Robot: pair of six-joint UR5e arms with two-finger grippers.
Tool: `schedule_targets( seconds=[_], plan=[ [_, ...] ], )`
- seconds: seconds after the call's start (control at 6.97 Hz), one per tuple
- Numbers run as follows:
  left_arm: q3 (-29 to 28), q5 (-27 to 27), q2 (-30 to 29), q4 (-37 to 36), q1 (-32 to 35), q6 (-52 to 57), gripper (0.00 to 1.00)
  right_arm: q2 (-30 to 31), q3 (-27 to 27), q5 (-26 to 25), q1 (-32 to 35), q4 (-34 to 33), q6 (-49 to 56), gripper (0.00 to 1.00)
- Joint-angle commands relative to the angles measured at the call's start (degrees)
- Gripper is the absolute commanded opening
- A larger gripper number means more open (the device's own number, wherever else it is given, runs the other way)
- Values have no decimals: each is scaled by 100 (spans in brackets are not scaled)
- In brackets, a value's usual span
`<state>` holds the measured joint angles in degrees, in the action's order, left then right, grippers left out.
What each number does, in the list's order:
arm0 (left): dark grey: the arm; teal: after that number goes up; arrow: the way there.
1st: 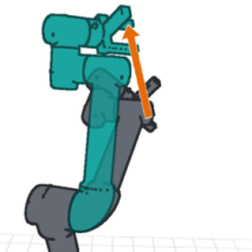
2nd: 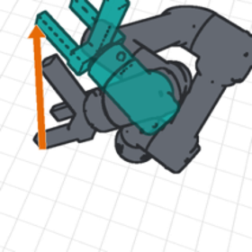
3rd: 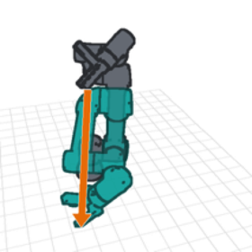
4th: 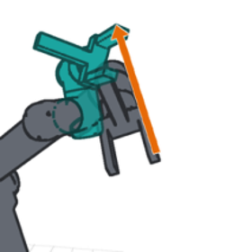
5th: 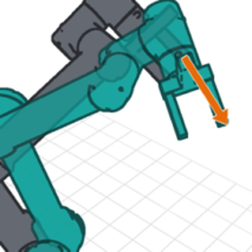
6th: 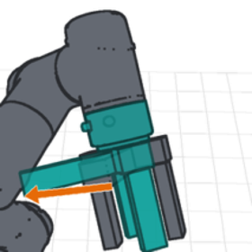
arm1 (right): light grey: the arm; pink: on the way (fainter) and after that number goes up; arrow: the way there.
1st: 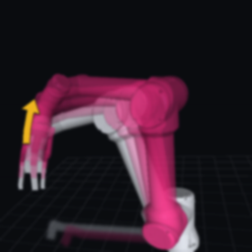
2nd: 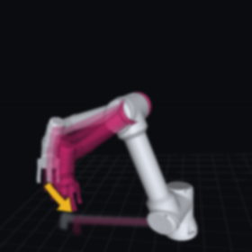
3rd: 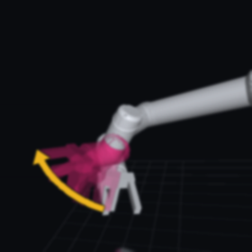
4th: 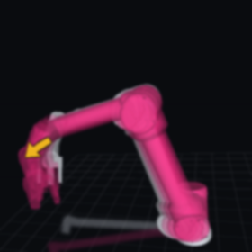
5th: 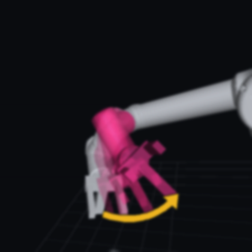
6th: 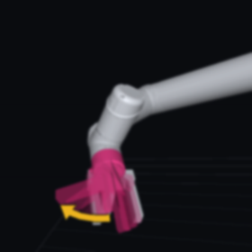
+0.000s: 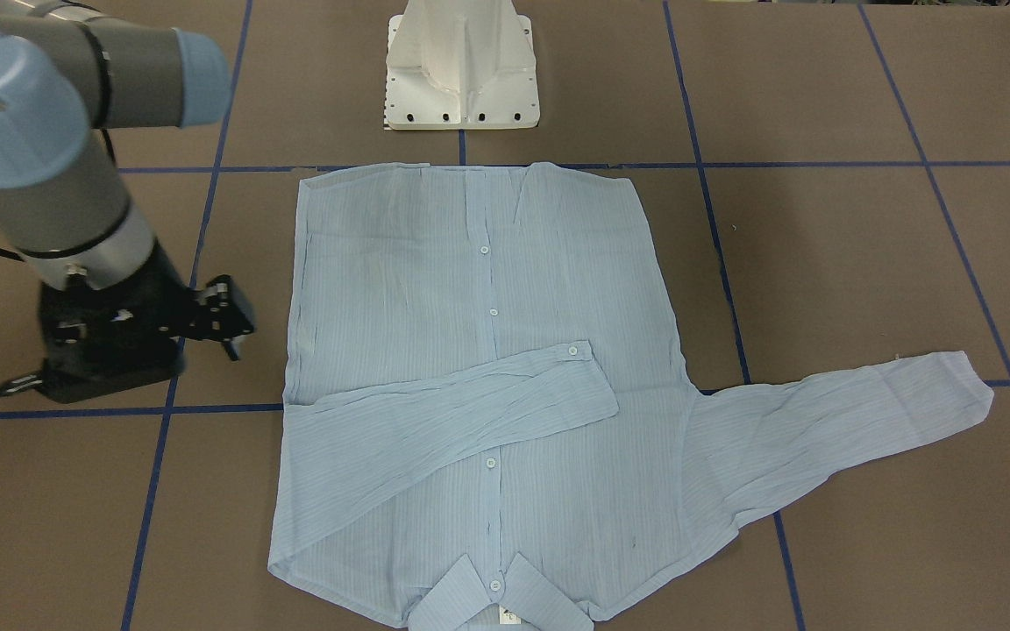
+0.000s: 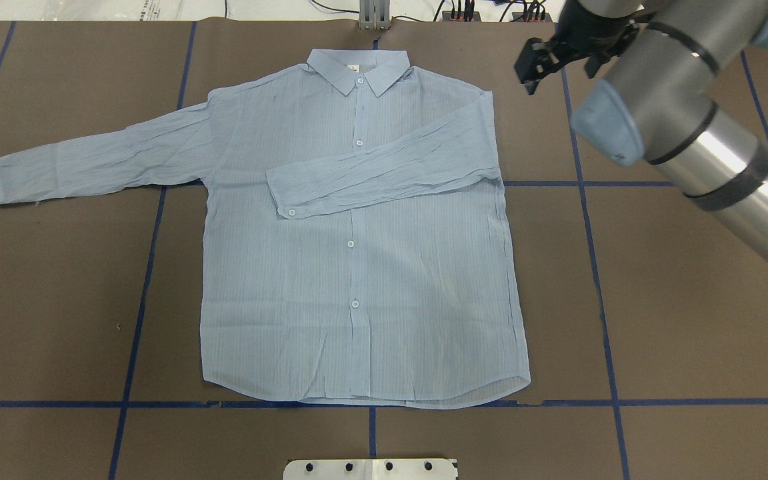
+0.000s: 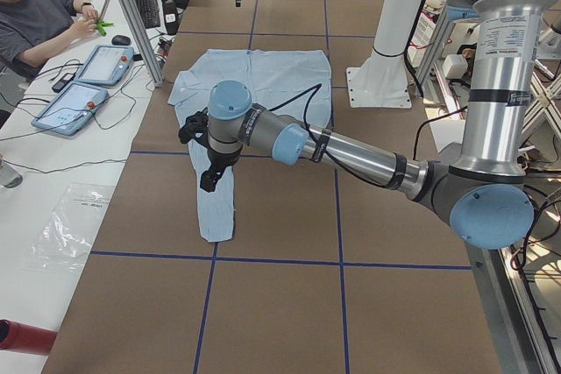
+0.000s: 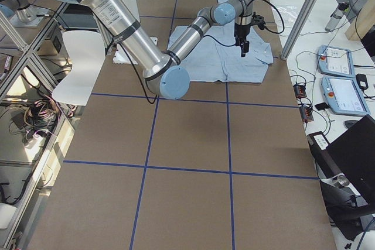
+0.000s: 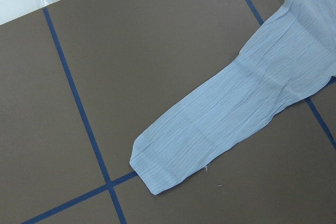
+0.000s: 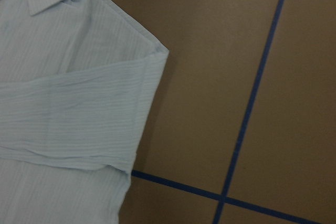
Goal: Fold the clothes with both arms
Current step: 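Release the sleeve on the shirt and raise the right gripper away, then lower the left gripper onto the other sleeve cuff and grasp it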
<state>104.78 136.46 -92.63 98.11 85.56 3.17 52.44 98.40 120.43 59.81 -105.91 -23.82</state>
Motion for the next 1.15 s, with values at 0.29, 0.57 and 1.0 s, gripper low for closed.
schedule_targets(
  seconds=[0.29,0.57,1.0],
  plan=[
    [-1078,-512,61,2054,-617,-2103,100,2466,1450,824,1505,-202,1978,100],
    [-2018,-699,61,3455,-996,-3020,100,3060,1559,807,1709,-193,1952,100],
    [-2601,-988,-27,4022,-1286,-3480,99,3061,1559,798,1719,-193,1907,100]
  ],
)
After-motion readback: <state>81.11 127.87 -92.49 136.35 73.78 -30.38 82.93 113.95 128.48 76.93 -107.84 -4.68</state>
